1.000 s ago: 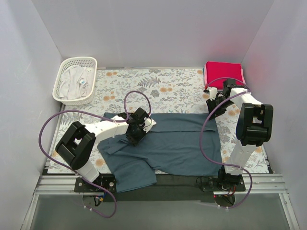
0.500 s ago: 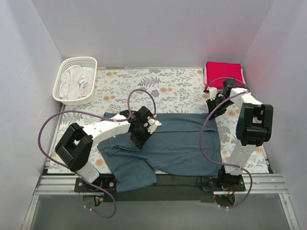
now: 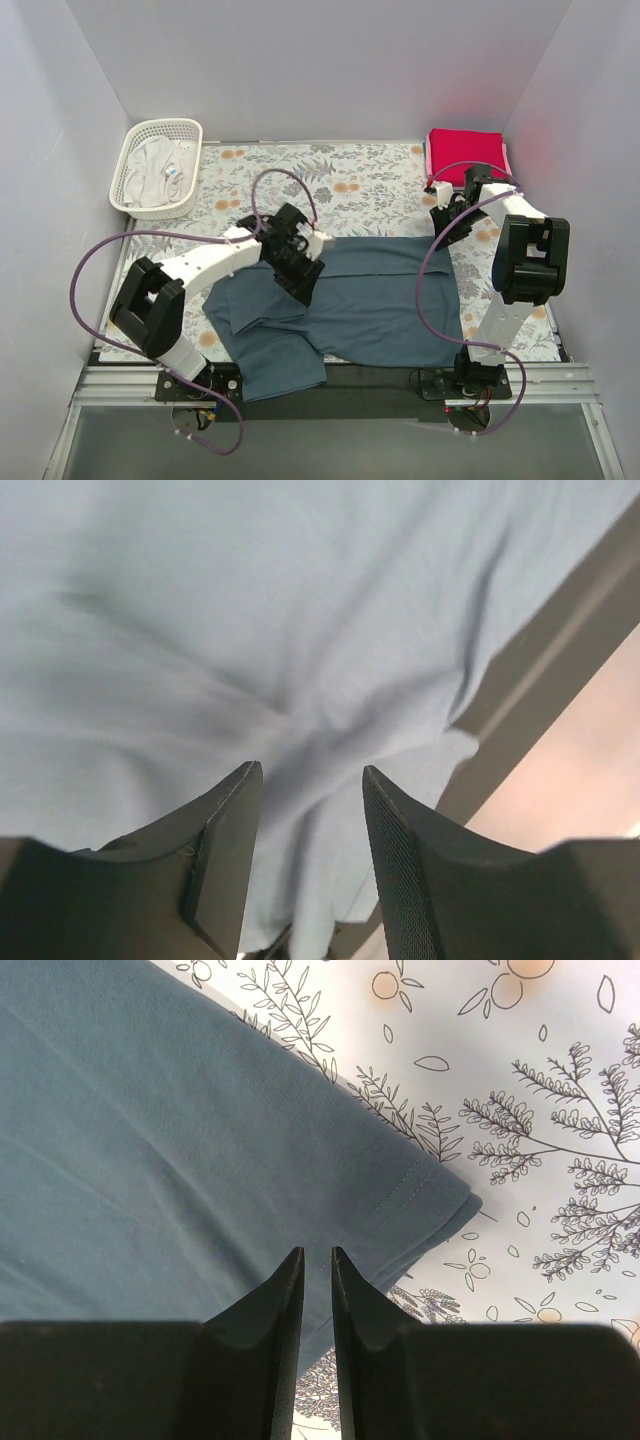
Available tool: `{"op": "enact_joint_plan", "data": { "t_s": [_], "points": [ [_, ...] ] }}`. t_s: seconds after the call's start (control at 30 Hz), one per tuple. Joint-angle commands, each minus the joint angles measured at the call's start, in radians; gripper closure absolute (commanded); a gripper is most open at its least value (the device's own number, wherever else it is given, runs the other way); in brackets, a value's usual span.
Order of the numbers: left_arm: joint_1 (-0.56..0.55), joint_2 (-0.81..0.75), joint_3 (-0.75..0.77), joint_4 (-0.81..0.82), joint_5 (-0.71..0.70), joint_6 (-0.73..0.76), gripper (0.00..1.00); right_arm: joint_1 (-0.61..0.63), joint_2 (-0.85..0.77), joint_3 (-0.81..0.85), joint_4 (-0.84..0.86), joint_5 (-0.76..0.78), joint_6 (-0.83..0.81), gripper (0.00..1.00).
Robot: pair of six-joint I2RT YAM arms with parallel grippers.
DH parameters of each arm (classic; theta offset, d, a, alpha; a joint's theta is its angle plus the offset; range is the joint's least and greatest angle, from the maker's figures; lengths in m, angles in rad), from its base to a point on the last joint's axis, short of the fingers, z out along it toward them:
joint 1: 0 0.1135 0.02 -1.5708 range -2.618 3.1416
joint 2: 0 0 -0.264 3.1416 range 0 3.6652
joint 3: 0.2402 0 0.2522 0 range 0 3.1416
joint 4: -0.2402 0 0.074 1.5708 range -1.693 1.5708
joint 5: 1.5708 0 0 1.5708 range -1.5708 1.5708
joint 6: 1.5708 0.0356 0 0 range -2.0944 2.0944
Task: Fold and stack the t-shirts
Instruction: Fold the tshirt
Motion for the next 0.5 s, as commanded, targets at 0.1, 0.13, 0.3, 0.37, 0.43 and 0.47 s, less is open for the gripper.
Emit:
{"op": "enact_joint_plan", "data": {
  "t_s": [0.1,0.13,0.3,0.37,0.43,0.47],
  "points": [
    [0.36,-0.105,0.071,0.044,-0.007,0.051,0.55,0.017,-0.009,0.059,-0.027,-0.033,0.019,0.78],
    [0.391,-0.102,0.063,0.055,-0.025,0.057,0.56,0.025,-0.006,0.065,-0.025,-0.033,0.022,0.78],
    [0.547,-0.042,0.039,0.133,-0.108,0.074,0.58,0.05,0.014,0.047,-0.027,-0.003,0.027,0.78],
    [0.572,-0.002,0.031,0.159,-0.15,0.063,0.61,0.059,0.025,0.036,-0.022,0.026,0.025,0.79],
    [0.596,0.027,0.016,0.198,-0.185,0.048,0.65,0.059,0.054,0.035,-0.017,0.069,0.025,0.8],
    [0.603,0.06,0.011,0.216,-0.218,0.045,0.67,0.059,0.061,0.033,-0.013,0.083,0.025,0.8]
  ]
}}
